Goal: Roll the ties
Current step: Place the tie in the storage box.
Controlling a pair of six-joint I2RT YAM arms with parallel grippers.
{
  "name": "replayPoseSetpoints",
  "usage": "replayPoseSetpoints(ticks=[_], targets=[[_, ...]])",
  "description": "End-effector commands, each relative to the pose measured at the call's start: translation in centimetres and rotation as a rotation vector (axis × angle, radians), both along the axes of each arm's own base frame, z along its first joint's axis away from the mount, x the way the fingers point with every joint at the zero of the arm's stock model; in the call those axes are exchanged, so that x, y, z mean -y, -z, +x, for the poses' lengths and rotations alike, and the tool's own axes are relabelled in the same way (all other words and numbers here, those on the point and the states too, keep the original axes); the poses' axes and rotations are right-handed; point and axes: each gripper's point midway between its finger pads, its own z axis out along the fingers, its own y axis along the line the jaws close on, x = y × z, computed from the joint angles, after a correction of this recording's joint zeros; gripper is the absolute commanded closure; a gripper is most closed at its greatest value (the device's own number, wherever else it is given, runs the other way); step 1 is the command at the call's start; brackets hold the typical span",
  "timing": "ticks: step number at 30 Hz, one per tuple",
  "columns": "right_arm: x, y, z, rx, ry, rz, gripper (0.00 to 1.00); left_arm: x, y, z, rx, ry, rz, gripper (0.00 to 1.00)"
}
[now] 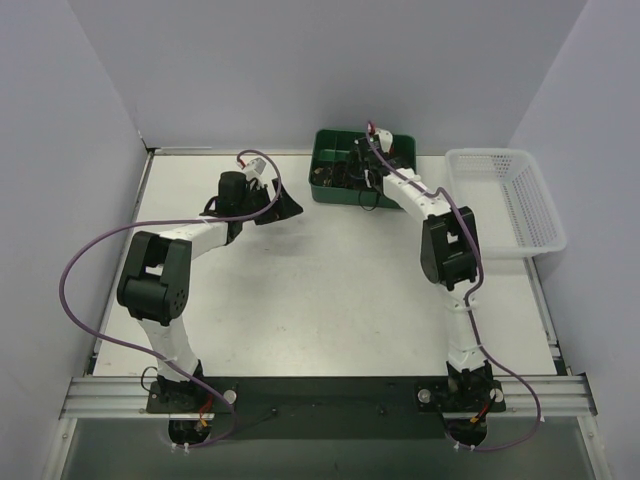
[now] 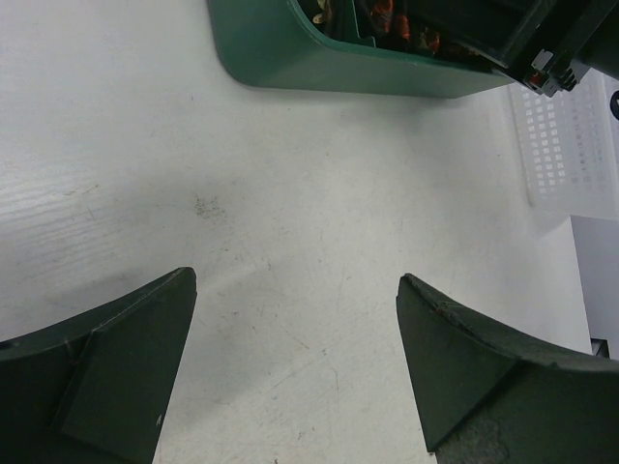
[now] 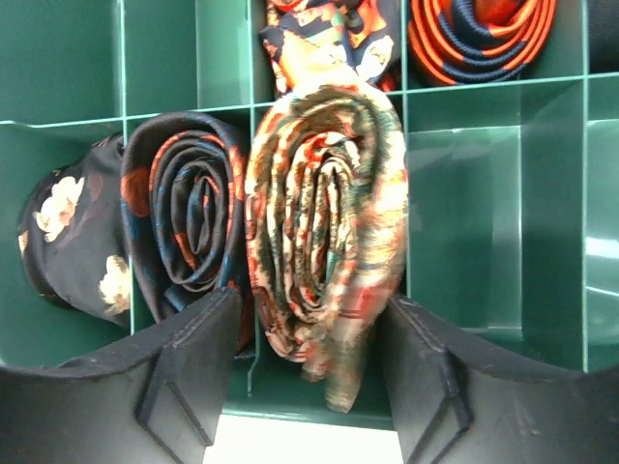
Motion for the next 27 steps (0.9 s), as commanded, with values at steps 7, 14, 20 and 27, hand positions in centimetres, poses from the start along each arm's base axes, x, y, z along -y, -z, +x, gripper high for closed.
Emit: replayPoseSetpoints(ticks=[7, 14, 20, 27], targets=[[0.8, -3.0, -2.4, -0.032, -0.011, -0.008, 0.36, 0.3, -2.1, 0.3, 0.078, 0.022, -0.028, 0.06], [2.3, -6.5, -1.7, 0.036, 0.013, -0.008, 0.33, 0.3, -1.9, 0.0, 0.078, 0.027, -0.025, 0.06], [2.7, -8.8, -0.1, 0.087, -0.014, 0.072, 0.35, 0.3, -1.5, 0.0, 0.068, 0.026, -0.021, 0.06], [1.5, -8.4, 2.0, 0.112, -0.119, 0.208, 0.7, 0.2, -0.9, -0.1, 0.055, 0.026, -0.015, 0.06]])
